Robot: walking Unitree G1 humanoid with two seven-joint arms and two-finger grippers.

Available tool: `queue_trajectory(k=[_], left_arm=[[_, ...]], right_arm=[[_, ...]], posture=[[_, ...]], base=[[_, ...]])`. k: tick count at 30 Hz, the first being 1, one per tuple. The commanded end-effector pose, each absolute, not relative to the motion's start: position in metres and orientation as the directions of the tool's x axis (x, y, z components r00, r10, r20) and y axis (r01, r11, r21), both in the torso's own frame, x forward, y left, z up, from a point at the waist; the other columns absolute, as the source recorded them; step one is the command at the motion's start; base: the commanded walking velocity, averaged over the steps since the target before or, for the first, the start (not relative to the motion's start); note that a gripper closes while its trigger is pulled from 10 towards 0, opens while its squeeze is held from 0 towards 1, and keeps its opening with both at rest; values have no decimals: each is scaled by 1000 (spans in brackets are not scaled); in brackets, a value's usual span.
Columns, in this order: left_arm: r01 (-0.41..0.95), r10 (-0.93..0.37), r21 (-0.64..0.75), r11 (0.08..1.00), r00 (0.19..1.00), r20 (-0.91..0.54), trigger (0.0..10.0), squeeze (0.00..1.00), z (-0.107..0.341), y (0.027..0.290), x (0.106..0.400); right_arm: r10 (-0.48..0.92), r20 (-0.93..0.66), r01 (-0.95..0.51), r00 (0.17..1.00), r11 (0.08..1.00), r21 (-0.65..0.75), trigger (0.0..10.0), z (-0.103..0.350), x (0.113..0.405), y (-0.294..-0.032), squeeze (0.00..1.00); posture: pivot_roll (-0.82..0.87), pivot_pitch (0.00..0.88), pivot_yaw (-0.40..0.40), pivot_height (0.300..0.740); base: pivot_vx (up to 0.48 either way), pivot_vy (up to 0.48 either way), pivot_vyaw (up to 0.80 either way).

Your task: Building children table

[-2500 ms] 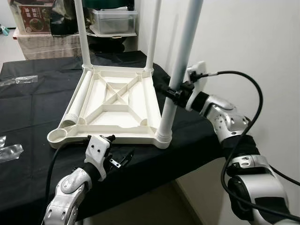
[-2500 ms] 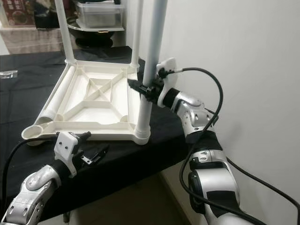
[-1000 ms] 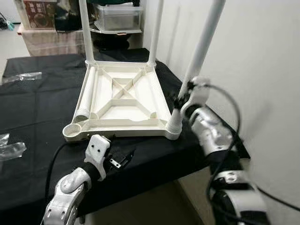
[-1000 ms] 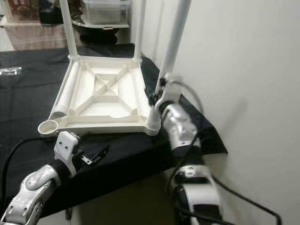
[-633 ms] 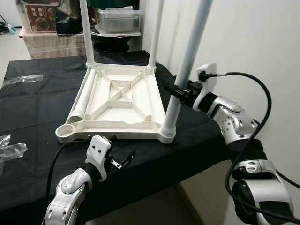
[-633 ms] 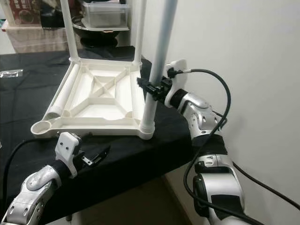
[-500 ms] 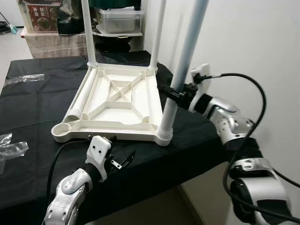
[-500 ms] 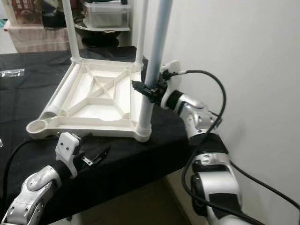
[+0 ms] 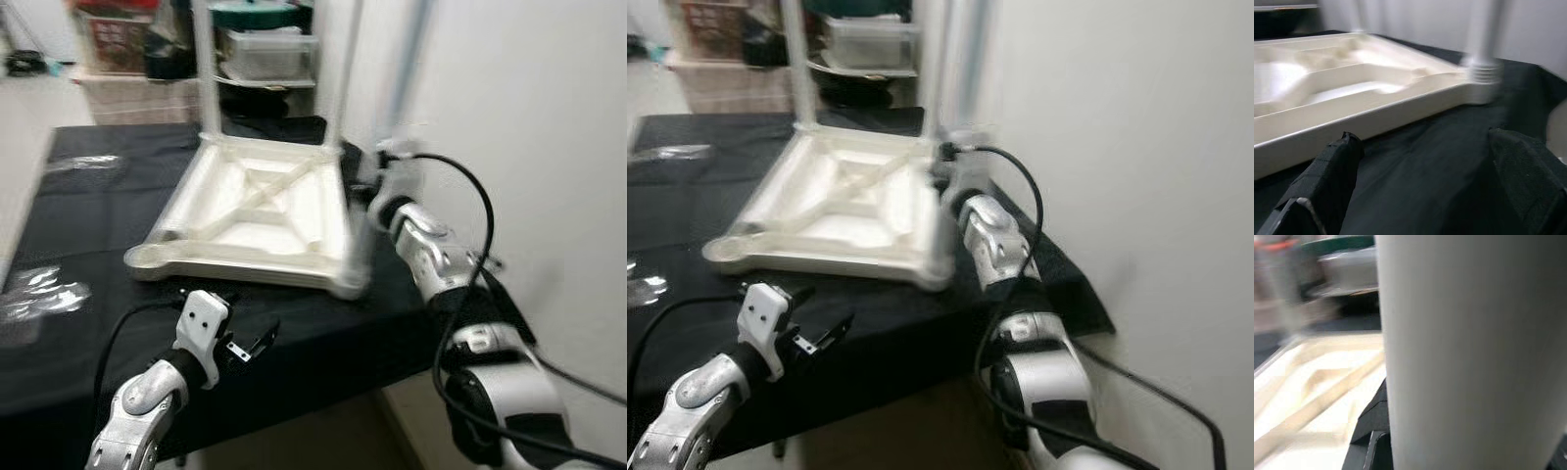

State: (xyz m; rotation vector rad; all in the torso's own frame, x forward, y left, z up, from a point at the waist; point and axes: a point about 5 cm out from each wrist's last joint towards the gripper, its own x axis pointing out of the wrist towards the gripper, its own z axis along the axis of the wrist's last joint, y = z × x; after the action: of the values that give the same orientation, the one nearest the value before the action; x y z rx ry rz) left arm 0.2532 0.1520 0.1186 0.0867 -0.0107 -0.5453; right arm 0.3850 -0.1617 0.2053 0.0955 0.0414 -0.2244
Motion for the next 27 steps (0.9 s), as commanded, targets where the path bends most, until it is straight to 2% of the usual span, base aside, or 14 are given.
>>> queue_trajectory(k=[1, 3, 4, 6, 7, 9, 10, 12, 14, 15, 16, 24, 25, 27], left_arm=[[530, -531, 74, 845, 848, -14, 10000, 0, 119, 147, 255], [532, -533, 73, 844, 846, -15, 10000, 0, 119, 146, 255], [536, -537, 74, 841, 844, -16, 10000, 0, 119, 146, 256], [539, -539, 75, 839, 842, -16, 10000, 0, 119, 146, 257], [540, -541, 76, 838, 841, -15, 10000, 0, 119, 146, 258], [541, -542, 77, 837, 840, -11, 10000, 0, 120, 146, 260], [544, -545, 76, 836, 839, -7, 10000, 0, 121, 146, 261], [546, -547, 75, 835, 837, -4, 10000, 0, 122, 145, 261], [556, -558, 70, 828, 830, -3, 10000, 0, 122, 144, 260], [556, -558, 70, 828, 830, -3, 10000, 0, 122, 144, 260], [561, -562, 68, 825, 827, -3, 10000, 0, 122, 144, 259], [583, -584, 62, 810, 812, -7, 10000, 0, 122, 141, 258], [592, -592, 59, 804, 806, -7, 10000, 0, 122, 140, 258], [596, -597, 58, 801, 802, -8, 10000, 0, 122, 139, 258]], right_arm=[[-195, -258, 220, 946, 973, 74, 2627, 164, 366, -149, 0], [-154, -260, 183, 953, 979, 93, 2627, 165, 365, -142, 0], [-107, -186, 130, 977, 985, 114, 10000, 176, 364, -135, 165], [-85, -129, 101, 988, 988, 121, 10000, 185, 364, -132, 165], [-51, -103, 66, 993, 988, 139, 10000, 191, 365, -130, 1000], [4, -67, 6, 998, 989, 148, 10000, 200, 370, -129, 1000], [134, -20, -128, 991, 973, 191, 10000, 214, 376, -125, 0], [204, 16, -203, 979, 954, 220, 10000, 224, 378, -122, 0], [457, 154, -479, 876, 861, 170, 10000, 253, 376, -127, 0], [457, 154, -479, 876, 861, 170, 10000, 253, 376, -127, 0], [625, 174, -639, 761, 768, 39, 10000, 264, 372, -144, 0], [746, 53, -743, 663, 665, -71, 10000, 255, 370, -158, 0], [765, 6, -763, 643, 642, -70, 0, 248, 374, -158, 0], [775, -22, -774, 632, 630, -64, 0, 243, 376, -157, 0]], posture=[[78, 0, -118, 740], [78, 0, -118, 740], [67, 0, -112, 740], [67, 0, -112, 740], [64, 0, -111, 740], [64, 0, -113, 740], [64, 0, -113, 740], [64, 0, -113, 740], [64, 0, -115, 740], [64, 0, -115, 740], [64, 0, -116, 740], [67, 0, -120, 740], [72, 0, -121, 740], [72, 0, -121, 740]], base=[[0, 0, 0], [0, 0, 0], [0, 0, 0], [0, 0, 0], [0, 0, 0], [0, 0, 0], [0, 0, 0], [0, 0, 0], [0, 0, 0], [0, 0, 0], [0, 0, 0], [0, 0, 0], [0, 0, 0], [0, 0, 0]])
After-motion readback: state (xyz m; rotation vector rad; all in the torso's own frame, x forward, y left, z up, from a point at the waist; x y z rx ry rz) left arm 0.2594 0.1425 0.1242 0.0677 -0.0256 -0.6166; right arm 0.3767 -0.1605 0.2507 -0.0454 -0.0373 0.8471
